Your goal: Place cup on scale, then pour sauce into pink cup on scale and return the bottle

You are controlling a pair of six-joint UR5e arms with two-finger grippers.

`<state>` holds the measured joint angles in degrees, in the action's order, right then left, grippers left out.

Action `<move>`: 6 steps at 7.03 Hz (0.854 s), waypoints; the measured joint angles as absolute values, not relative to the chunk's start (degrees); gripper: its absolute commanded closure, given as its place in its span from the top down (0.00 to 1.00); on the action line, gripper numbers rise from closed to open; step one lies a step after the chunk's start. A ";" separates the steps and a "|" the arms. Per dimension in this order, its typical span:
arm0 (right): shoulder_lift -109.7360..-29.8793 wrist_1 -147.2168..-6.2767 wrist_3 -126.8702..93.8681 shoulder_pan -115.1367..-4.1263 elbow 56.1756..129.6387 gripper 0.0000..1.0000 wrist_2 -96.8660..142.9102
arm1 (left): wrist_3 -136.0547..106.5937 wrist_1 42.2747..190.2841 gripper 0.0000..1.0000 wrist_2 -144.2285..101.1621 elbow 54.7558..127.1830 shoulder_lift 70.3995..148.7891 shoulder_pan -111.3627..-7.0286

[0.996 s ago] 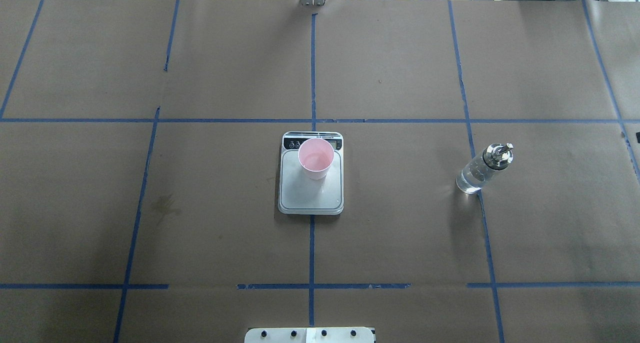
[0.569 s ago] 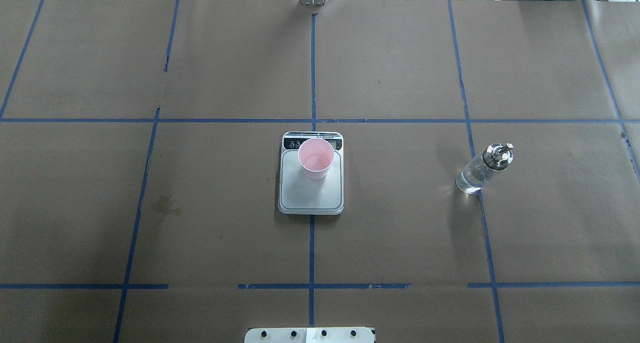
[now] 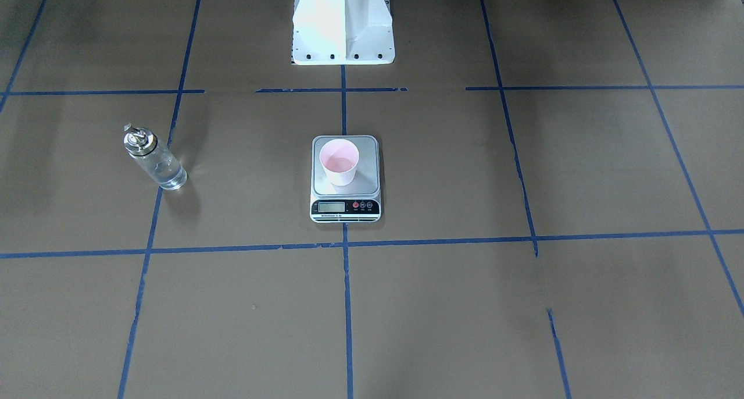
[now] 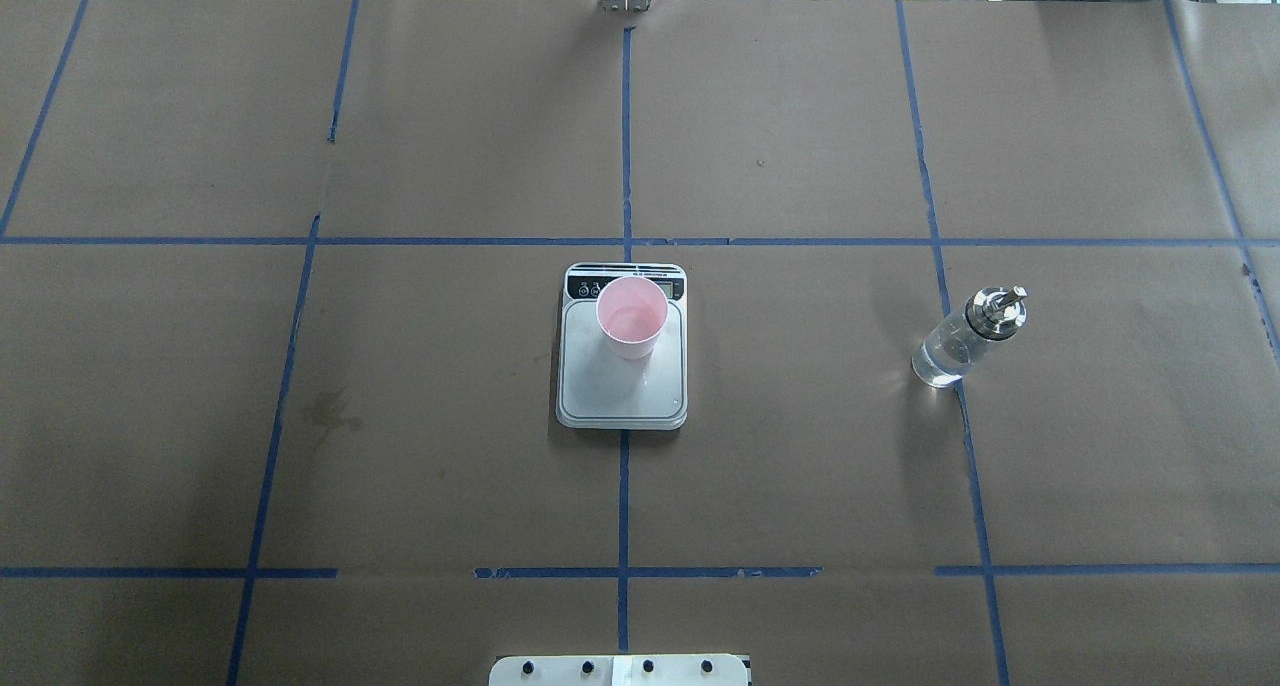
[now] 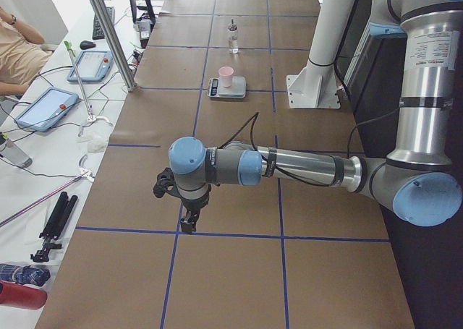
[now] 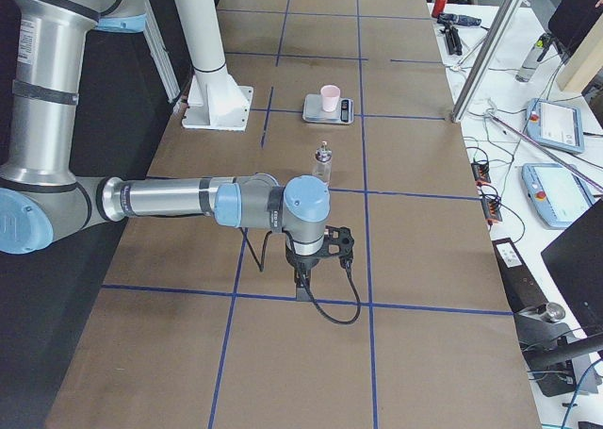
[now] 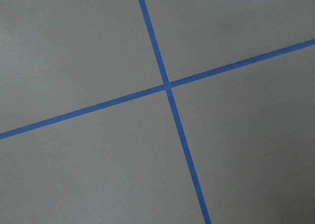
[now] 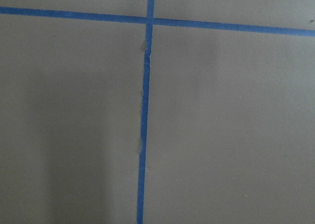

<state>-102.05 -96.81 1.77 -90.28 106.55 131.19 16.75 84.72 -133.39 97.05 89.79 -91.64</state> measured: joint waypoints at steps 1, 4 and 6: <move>-102.04 -96.98 0.28 -90.39 106.18 1.00 132.13 | 16.70 84.57 1.00 -133.27 96.98 89.69 -91.64; -102.04 -97.01 -0.56 -90.37 105.01 1.00 132.79 | 16.67 84.28 1.00 -133.01 96.67 89.25 -91.67; -100.84 -96.95 -0.38 -90.35 104.87 1.00 132.90 | 16.78 84.43 1.00 -132.75 96.73 89.11 -91.66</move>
